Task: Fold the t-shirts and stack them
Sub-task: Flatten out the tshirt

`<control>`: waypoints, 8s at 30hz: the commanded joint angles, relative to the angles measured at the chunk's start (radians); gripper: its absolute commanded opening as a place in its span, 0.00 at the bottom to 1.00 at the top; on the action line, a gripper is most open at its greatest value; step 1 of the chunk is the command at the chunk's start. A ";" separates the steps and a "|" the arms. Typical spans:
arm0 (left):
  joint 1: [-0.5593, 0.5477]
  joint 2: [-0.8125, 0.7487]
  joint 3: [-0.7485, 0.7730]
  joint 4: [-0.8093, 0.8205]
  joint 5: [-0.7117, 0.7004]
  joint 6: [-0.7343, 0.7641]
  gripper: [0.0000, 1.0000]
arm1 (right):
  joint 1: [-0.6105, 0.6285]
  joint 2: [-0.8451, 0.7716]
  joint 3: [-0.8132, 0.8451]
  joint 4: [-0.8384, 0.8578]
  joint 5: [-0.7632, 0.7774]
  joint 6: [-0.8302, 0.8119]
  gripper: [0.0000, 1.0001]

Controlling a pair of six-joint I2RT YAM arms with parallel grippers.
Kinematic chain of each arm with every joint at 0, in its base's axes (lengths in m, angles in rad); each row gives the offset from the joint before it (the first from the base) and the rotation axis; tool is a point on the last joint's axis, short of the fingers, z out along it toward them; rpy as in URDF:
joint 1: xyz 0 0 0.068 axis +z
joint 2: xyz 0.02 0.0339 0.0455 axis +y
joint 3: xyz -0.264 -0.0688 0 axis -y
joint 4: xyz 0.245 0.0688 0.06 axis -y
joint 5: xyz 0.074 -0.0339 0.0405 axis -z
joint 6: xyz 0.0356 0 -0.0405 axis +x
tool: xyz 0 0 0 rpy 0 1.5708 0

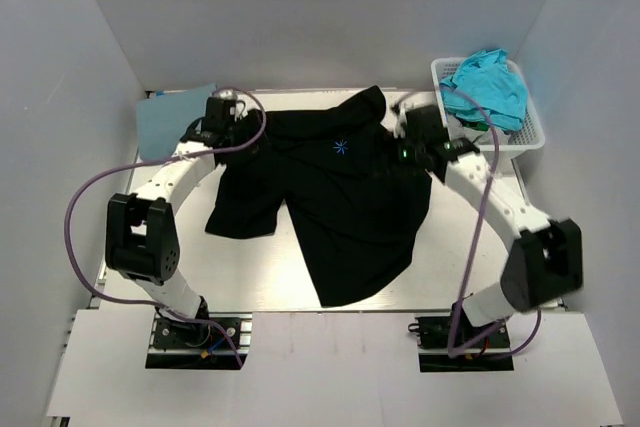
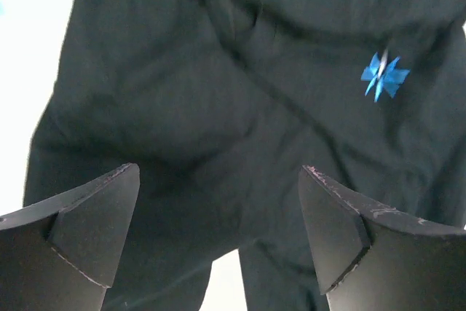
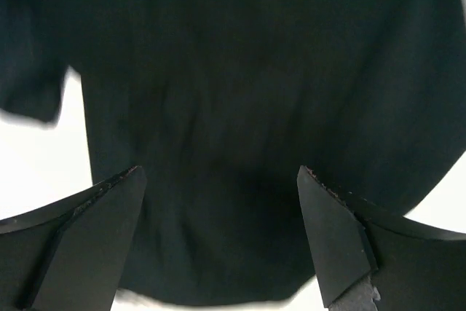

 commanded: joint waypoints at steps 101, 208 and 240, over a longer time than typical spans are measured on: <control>-0.435 -0.630 -0.329 -0.239 -0.175 -0.307 0.00 | -0.218 -0.474 -0.611 -0.051 0.169 0.365 0.00; -0.066 -0.474 -0.302 0.095 -0.004 -0.042 0.99 | -0.256 -0.272 -0.341 -0.093 0.378 0.278 0.84; -0.038 0.051 -0.348 0.054 -0.240 -0.126 0.99 | -0.383 -0.384 -0.415 -0.364 0.345 0.338 0.00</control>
